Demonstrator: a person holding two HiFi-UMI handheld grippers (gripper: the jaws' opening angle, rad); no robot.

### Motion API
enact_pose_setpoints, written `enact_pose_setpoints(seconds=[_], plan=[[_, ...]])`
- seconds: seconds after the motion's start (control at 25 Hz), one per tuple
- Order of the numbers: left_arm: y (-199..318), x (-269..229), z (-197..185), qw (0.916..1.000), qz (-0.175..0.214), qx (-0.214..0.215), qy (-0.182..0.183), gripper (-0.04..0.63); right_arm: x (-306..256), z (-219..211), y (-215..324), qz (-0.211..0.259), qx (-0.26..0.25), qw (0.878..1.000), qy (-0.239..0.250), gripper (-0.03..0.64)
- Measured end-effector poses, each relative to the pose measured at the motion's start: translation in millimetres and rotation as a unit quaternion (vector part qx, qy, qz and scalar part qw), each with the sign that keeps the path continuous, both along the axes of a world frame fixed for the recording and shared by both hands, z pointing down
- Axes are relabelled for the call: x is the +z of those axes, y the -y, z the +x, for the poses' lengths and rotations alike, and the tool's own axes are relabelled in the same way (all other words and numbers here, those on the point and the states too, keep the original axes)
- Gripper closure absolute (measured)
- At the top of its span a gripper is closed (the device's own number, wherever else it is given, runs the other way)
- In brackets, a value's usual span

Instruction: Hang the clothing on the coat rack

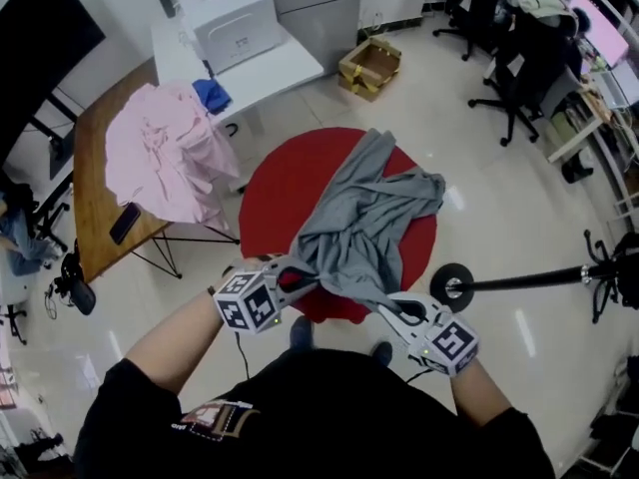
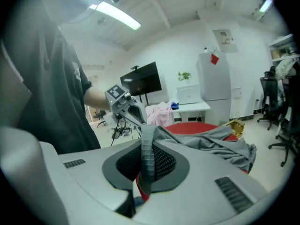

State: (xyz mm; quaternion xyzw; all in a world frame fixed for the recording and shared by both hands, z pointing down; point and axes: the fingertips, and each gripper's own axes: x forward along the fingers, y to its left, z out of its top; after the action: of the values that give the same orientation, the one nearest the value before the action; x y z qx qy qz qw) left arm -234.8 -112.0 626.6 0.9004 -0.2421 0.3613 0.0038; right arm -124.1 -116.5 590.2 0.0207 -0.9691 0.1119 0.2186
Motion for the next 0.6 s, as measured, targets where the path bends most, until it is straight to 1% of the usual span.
enact_pose_setpoints(seconds=[0.08,0.16,0.32,0.44,0.52,0.6], plan=[[8,-38,20,0.9991,0.024,0.004,-0.035,0.589,-35,17,10,0.008,0.022,0.999,0.046,0.601],[17,-74,40,0.9966,0.049,0.021,-0.063,0.591,-69,34,17,0.019,0.043,0.995,0.086,0.601],[24,-141,76,0.9897,0.090,0.064,-0.091,0.591,-130,63,24,0.050,0.068,0.984,0.160,0.601],[27,-187,112,0.9829,0.110,0.083,-0.121,0.591,-182,97,30,0.062,0.092,0.972,0.206,0.601],[34,-219,141,0.9773,0.120,0.097,-0.145,0.591,-215,129,40,0.083,0.114,0.963,0.230,0.601],[42,-250,169,0.9706,0.130,0.113,-0.168,0.591,-245,161,49,0.104,0.133,0.955,0.244,0.603]])
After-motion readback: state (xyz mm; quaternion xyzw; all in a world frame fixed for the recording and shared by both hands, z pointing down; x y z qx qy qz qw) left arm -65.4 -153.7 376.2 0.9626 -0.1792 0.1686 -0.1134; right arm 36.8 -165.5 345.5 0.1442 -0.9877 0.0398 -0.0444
